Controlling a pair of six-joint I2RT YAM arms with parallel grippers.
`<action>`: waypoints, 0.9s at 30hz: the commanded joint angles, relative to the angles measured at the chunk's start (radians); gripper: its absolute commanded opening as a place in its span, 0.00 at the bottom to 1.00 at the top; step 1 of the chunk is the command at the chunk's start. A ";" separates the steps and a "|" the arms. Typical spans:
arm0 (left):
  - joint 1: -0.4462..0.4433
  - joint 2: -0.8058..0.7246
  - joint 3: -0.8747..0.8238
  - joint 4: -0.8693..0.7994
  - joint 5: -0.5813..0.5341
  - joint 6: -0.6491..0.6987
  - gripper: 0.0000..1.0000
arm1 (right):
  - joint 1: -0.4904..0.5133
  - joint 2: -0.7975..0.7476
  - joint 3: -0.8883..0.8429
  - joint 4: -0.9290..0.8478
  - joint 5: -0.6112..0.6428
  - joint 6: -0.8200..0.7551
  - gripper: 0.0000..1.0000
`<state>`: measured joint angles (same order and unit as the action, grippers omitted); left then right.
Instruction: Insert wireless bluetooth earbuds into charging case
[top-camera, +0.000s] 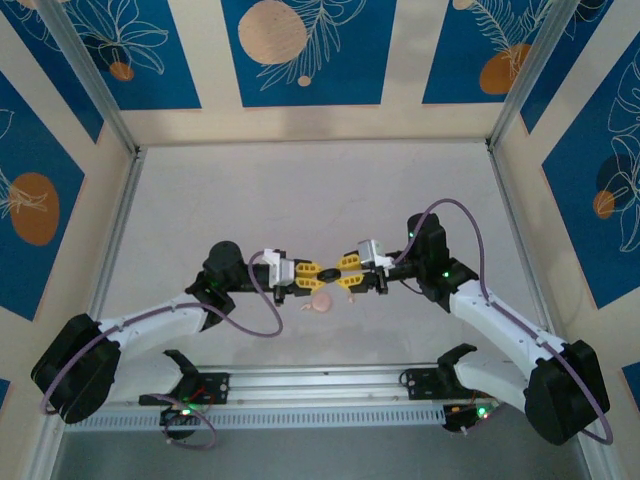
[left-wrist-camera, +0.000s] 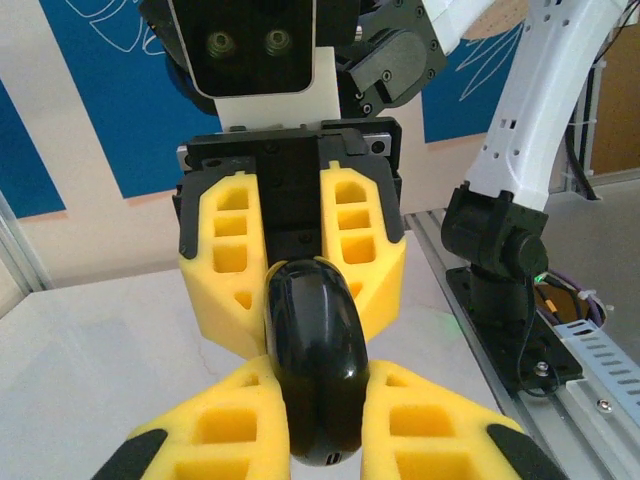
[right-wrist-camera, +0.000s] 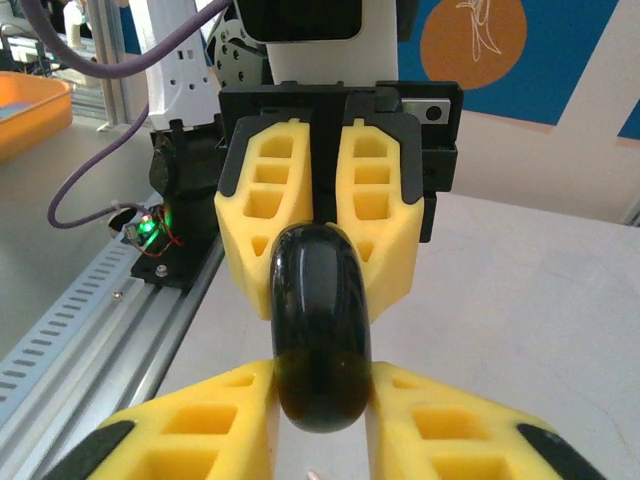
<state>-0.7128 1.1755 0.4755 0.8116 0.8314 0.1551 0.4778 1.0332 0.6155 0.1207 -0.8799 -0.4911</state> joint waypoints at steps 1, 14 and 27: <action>-0.002 0.006 -0.005 0.058 0.010 -0.017 0.12 | 0.015 0.008 0.039 -0.011 -0.054 -0.018 0.20; -0.004 -0.117 0.068 -0.536 -0.245 0.341 0.54 | 0.097 -0.020 0.183 -0.544 0.522 -0.337 0.12; -0.020 -0.059 0.145 -0.747 -0.272 0.431 0.53 | 0.241 0.118 0.271 -0.612 0.670 -0.415 0.12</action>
<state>-0.7223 1.1027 0.5884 0.1219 0.5568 0.5468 0.7033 1.1431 0.8452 -0.4660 -0.2085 -0.8730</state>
